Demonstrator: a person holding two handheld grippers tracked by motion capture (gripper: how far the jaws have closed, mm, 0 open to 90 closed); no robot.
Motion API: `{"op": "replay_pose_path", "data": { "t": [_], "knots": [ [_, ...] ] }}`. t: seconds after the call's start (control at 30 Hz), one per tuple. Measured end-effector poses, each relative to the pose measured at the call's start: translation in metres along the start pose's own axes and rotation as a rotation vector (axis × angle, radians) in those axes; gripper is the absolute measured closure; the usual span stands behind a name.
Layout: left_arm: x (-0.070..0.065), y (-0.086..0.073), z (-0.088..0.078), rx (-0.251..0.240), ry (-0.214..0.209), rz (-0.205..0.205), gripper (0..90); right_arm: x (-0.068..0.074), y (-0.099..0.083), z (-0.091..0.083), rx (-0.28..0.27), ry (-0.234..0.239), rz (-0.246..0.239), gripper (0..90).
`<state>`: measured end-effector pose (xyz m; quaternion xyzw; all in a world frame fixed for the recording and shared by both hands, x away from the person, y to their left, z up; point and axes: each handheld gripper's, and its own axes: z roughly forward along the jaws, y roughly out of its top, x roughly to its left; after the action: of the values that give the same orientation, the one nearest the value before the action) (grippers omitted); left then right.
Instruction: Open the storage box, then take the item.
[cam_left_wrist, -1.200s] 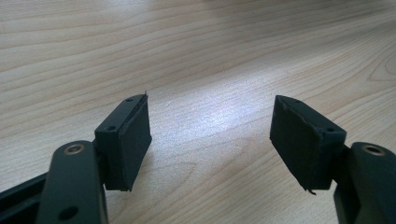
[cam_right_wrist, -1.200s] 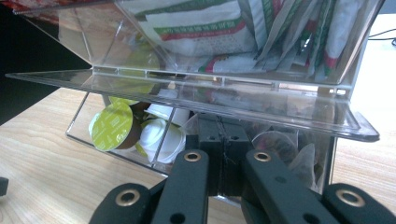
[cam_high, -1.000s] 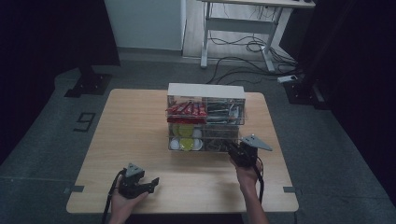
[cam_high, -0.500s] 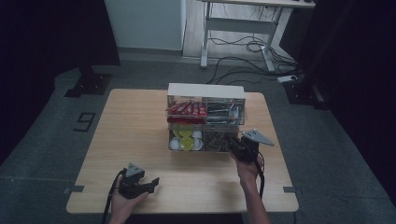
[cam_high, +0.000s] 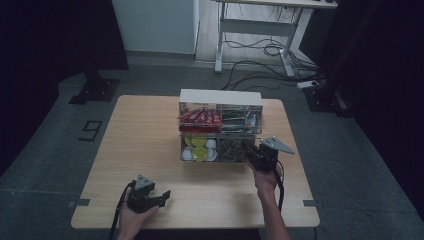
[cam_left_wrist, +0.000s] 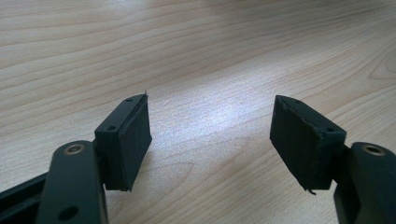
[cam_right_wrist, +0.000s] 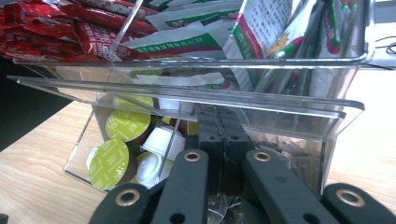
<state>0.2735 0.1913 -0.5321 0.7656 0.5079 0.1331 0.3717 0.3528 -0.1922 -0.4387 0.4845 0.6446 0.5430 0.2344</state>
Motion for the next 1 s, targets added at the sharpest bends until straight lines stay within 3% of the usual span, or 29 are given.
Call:
{"op": "replay_pose_path", "data": {
  "t": [0.37,0.6,0.83,1.0],
  "knots": [
    [-0.005,0.002,0.001,-0.008,0.009,0.017,29.2,-0.001,-0.001,0.0,-0.003,0.005,-0.009,88.2],
    [-0.007,0.008,-0.001,-0.041,0.038,0.018,29.3,-0.003,-0.001,-0.001,-0.01,0.02,-0.019,88.1],
    [-0.023,0.025,-0.001,-0.089,0.04,0.047,29.4,-0.006,-0.001,-0.002,-0.009,0.029,-0.022,88.1],
    [-0.032,0.032,0.005,-0.082,0.027,0.07,29.3,-0.007,-0.001,-0.003,-0.005,0.028,-0.022,88.1]
  ]
}}
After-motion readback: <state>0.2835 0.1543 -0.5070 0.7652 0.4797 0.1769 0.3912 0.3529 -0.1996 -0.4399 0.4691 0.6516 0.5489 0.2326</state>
